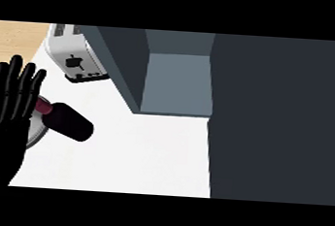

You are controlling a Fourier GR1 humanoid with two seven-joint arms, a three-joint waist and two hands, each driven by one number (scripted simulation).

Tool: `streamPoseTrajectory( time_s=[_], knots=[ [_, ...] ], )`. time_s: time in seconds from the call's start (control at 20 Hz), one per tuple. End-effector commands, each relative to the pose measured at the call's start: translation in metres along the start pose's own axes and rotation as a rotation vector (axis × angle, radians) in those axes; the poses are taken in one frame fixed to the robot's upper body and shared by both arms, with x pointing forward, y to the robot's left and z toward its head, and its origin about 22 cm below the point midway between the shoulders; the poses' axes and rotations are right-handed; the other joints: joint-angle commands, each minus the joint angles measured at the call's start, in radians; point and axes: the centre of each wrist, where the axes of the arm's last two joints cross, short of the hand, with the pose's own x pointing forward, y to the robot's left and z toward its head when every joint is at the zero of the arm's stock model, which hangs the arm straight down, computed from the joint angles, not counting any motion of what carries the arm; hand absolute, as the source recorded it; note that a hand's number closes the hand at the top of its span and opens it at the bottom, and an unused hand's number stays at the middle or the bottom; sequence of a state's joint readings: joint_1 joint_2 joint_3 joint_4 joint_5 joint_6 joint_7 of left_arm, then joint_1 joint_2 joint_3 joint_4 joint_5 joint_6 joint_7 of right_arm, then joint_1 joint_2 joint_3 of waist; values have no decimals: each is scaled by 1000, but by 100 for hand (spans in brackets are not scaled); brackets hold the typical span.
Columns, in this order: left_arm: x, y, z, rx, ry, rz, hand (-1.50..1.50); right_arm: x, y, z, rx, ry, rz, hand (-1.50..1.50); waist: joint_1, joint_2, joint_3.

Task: Pick up the wine, place it into the cabinet and close the cabinet

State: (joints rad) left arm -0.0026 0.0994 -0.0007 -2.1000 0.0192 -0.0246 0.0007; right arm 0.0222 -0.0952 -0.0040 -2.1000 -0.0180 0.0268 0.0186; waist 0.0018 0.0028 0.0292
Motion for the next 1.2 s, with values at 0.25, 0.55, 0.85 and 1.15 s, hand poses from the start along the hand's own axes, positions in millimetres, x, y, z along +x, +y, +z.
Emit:
streamPoseTrajectory(
  time_s=[0.25, 0.55, 0.85, 1.15],
  knots=[
    [-19, 80, -63, 17, -58, -53, -150, 21, -12, 22, 4, -90, 1, -150, -24, 0, -30],
    [-43, 67, -67, 43, 188, 337, -150, 36, -7, 26, 270, 104, -154, -150, -19, -2, -30],
    [-37, 70, -74, 43, 218, 348, -150, 39, -35, 35, 238, 109, -166, -150, -7, -4, -29],
    [-42, 41, -70, 21, 214, 330, -150, 50, -24, 37, 244, 118, -171, -150, -6, -4, -29]
  ],
)
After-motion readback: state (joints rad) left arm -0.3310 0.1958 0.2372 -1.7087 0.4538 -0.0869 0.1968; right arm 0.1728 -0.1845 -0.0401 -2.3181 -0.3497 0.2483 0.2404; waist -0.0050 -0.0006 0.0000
